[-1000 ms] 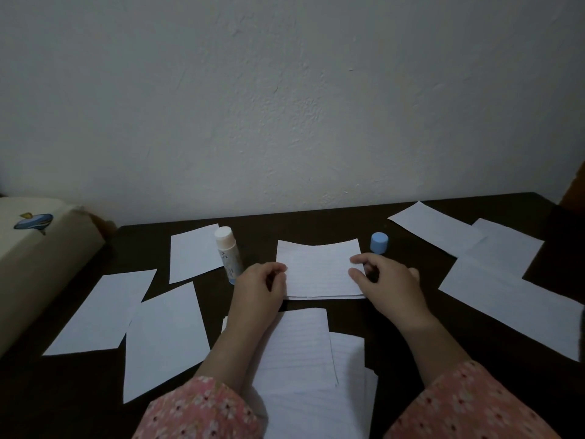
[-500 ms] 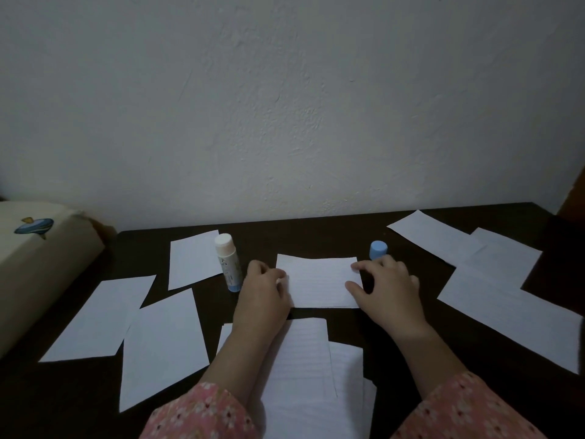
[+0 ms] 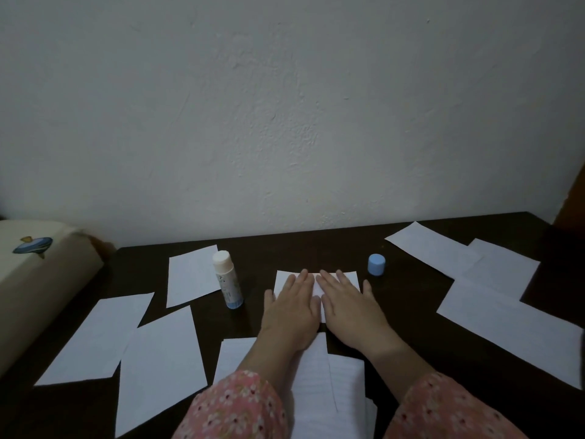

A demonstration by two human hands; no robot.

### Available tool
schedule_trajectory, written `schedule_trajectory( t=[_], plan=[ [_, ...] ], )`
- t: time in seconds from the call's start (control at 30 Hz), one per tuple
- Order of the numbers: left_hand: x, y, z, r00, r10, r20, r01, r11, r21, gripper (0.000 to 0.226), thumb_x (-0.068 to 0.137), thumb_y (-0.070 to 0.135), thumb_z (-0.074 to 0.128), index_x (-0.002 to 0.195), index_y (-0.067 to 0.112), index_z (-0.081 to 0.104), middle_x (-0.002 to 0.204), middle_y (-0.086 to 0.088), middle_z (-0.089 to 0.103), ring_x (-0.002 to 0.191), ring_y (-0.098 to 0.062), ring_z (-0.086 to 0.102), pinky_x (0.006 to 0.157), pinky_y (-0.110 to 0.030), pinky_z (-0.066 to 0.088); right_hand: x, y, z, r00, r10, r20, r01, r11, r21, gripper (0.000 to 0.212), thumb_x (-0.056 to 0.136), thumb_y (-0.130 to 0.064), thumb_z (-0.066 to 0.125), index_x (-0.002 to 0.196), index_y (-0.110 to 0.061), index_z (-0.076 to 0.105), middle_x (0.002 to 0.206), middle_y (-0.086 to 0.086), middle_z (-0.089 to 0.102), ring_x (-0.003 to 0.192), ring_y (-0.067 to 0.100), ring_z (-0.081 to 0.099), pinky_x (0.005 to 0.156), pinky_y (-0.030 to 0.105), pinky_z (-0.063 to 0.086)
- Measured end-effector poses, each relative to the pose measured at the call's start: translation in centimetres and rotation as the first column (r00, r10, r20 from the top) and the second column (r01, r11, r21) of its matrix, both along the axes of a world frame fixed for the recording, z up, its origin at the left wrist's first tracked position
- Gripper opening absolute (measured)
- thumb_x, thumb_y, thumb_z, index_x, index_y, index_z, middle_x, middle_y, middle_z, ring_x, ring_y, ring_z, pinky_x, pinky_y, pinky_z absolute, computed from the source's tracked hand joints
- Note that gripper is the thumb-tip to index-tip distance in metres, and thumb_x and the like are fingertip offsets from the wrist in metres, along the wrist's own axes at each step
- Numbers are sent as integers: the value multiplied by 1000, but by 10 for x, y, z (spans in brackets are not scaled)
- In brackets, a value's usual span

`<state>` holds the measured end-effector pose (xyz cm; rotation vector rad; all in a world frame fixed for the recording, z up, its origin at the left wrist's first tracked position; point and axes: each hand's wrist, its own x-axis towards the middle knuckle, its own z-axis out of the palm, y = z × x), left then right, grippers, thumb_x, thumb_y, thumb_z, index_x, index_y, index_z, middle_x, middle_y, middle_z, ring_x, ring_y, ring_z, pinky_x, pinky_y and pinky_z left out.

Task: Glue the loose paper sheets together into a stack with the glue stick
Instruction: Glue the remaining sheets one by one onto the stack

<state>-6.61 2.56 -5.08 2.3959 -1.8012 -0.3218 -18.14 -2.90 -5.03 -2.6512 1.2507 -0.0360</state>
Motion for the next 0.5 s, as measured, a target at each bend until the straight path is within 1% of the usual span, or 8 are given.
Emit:
schedule_trajectory(
  t=[0.07,0.17,0.23,0.3,0.4,0.5],
  plan=[
    [-4,0,-2,996,89,-6,-89,996,11,59,101,45,17,154,23,1,161,5,-5,147,-12,-5,116,-50,-2,1,0,-2,999,-52,0,52,998,34,52,104,-37,16,154,-30,4,162,-10,-5,148,13,-8,117,54,-1],
    [-7,0,-3,975,223,-8,-223,975,12,69,98,54,18,154,17,-2,161,0,-8,148,-16,-7,116,-51,-2,3,2,-3,989,-147,4,146,987,67,55,103,-41,16,154,-27,1,162,-8,-7,148,16,-10,115,56,-4],
    [-7,1,-2,967,253,-7,-253,967,27,73,97,57,18,153,16,-3,161,-1,-9,148,-17,-7,116,-51,-1,3,4,-2,980,-199,-3,199,977,76,59,102,-44,17,155,-25,-2,162,-6,-9,148,17,-12,115,57,-5],
    [-5,1,-1,970,242,-4,-241,969,50,75,96,59,19,153,16,-4,161,-1,-9,147,-17,-8,116,-51,-1,3,5,-2,974,-228,-9,228,970,79,61,102,-46,17,155,-23,-3,162,-5,-10,148,18,-13,115,57,-6],
    [3,3,4,983,184,-7,-182,979,89,76,95,63,18,153,18,-4,161,1,-9,147,-16,-8,116,-52,-1,2,4,-2,972,-236,-15,236,968,84,63,102,-48,18,154,-21,-4,162,-4,-11,148,18,-13,115,57,-5],
    [15,8,10,993,108,-53,-101,989,109,73,96,62,18,153,21,-2,161,3,-9,147,-14,-8,115,-52,-2,0,0,-3,977,-212,-16,213,971,104,69,99,-57,18,154,-22,-4,162,-3,-11,148,17,-13,115,58,-5]
  ],
)
